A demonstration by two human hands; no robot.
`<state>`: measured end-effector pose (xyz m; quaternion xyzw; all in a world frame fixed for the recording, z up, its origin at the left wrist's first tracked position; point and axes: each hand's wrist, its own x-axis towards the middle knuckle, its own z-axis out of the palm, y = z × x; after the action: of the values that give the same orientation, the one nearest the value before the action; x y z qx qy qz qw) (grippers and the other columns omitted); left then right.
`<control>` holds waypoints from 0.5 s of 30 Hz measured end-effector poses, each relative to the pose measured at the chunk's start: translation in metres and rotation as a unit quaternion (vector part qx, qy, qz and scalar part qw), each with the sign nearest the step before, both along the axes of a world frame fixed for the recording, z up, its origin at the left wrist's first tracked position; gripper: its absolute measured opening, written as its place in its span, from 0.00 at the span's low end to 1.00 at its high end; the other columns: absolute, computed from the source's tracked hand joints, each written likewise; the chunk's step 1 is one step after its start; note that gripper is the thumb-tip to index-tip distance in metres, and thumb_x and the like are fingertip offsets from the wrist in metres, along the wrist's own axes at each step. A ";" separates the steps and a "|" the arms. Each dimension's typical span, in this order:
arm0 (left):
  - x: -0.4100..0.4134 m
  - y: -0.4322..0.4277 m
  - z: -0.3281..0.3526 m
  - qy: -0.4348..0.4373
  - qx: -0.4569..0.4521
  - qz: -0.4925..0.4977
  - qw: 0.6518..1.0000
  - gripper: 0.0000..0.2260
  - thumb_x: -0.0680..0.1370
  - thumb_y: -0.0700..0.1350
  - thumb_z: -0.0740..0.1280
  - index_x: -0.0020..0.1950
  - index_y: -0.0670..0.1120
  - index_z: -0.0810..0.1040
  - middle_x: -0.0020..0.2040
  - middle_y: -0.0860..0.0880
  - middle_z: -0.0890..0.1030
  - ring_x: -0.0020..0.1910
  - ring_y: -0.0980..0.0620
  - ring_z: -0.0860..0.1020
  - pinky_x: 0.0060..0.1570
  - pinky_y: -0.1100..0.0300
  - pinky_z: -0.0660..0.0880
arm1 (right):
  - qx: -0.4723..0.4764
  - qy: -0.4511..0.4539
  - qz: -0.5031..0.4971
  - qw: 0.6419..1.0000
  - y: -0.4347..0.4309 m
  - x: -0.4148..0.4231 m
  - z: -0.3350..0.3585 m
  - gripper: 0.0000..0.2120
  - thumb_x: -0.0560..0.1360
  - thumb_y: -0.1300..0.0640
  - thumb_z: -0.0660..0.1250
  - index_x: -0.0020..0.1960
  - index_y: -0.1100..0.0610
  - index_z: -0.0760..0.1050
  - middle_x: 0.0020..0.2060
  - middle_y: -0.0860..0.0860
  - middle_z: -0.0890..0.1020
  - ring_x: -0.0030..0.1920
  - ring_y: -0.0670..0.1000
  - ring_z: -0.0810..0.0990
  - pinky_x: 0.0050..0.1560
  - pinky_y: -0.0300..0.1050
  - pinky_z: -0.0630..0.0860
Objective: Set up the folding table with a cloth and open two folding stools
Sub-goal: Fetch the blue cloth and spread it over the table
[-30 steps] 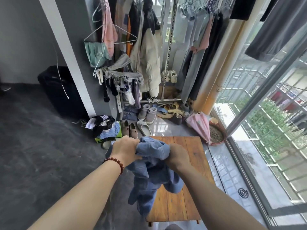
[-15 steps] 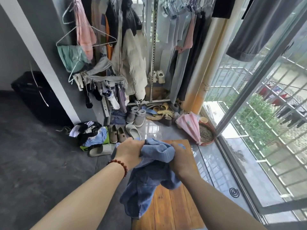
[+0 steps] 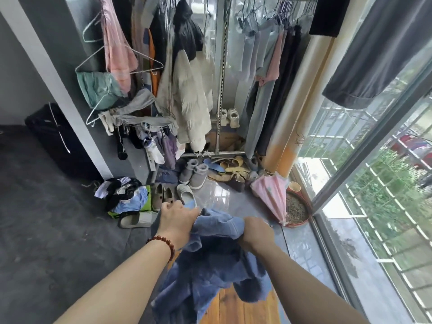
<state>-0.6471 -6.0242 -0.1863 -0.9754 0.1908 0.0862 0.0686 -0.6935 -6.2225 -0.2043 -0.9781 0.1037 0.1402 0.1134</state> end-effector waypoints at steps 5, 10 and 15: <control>0.001 -0.016 -0.004 0.037 0.007 0.007 0.999 0.19 0.72 0.55 0.68 0.61 0.54 0.70 0.61 0.55 0.72 0.65 0.49 0.67 0.68 0.37 0.58 | 0.047 -0.028 -0.021 0.998 -0.028 0.004 -0.010 0.06 0.69 0.55 0.65 0.45 0.48 0.76 0.49 0.50 0.83 0.53 0.56 0.80 0.44 0.42 0.69; 0.000 -0.020 -0.016 0.082 -0.048 0.023 0.995 0.16 0.72 0.49 0.66 0.58 0.53 0.70 0.57 0.51 0.79 0.57 0.47 0.77 0.52 0.53 0.74 | 0.054 0.061 -0.029 0.996 -0.048 0.011 -0.032 0.23 0.65 0.54 0.67 0.60 0.45 0.74 0.51 0.49 0.82 0.53 0.53 0.80 0.44 0.41 0.74; -0.001 -0.024 -0.023 0.094 -0.051 0.032 0.994 0.16 0.72 0.50 0.66 0.57 0.51 0.69 0.56 0.49 0.79 0.57 0.45 0.77 0.48 0.53 0.73 | 0.091 0.119 -0.052 0.987 -0.060 0.026 -0.075 0.22 0.59 0.55 0.64 0.53 0.51 0.76 0.45 0.46 0.82 0.44 0.49 0.81 0.44 0.41 0.79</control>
<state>-0.6478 -6.0479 -0.2090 -0.9708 0.1691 0.1703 -0.0019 -0.6673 -6.2824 -0.2788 -0.9335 0.1539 0.2581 0.1956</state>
